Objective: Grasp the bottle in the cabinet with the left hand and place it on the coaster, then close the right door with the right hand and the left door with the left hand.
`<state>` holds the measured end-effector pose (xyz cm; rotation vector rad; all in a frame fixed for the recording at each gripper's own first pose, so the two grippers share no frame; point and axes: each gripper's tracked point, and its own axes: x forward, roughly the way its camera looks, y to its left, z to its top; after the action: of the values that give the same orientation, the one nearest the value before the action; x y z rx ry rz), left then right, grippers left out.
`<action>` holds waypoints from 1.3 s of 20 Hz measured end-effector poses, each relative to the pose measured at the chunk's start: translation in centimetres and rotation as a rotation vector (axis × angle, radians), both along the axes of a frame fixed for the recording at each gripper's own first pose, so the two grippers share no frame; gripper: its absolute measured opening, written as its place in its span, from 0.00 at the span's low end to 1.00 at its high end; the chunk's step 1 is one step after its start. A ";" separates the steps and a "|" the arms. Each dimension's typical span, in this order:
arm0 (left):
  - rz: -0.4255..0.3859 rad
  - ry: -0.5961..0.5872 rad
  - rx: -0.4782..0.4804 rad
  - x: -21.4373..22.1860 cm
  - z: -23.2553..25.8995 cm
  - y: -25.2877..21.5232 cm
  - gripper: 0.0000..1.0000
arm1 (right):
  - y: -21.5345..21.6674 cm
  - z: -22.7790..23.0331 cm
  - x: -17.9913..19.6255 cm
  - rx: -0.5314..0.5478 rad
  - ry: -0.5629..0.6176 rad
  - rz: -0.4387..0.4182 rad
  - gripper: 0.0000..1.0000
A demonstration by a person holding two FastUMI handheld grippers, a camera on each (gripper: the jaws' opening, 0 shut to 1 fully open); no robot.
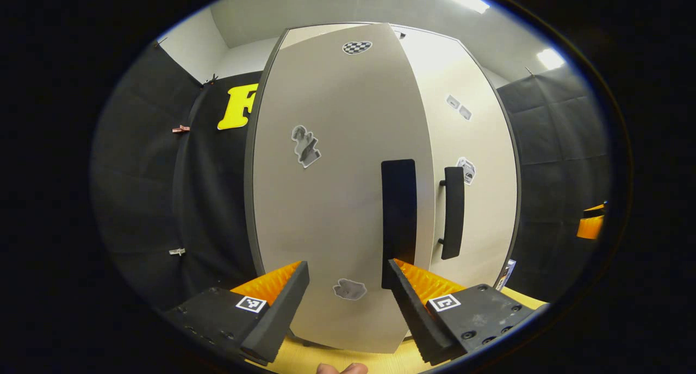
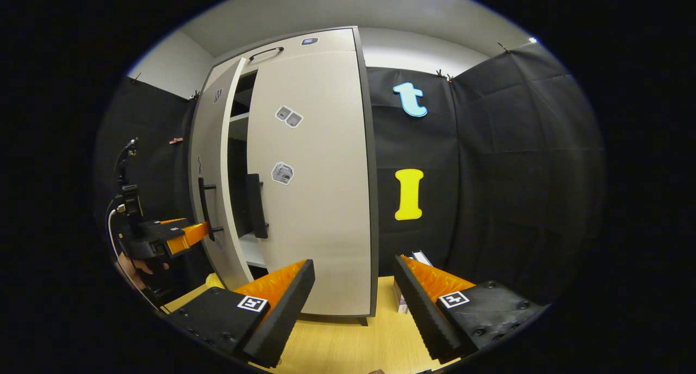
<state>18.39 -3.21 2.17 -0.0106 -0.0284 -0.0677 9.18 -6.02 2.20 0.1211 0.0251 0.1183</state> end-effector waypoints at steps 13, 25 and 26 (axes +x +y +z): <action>-0.001 -0.011 0.017 -0.5 1.0 0.1 0.93 | 0.4 0.6 -0.4 0.003 -0.014 -0.006 0.98; -0.024 -0.017 -0.020 -10.1 2.7 3.2 0.93 | 3.7 2.8 -4.8 -0.004 -0.064 0.006 0.98; -0.023 -0.020 -0.019 -10.8 2.8 3.8 0.93 | 3.9 3.0 -5.2 -0.006 -0.070 0.004 0.98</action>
<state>7.57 0.56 5.01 -0.0295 -0.0490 -0.0903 4.01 -2.11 5.21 0.1109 -0.0442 0.1260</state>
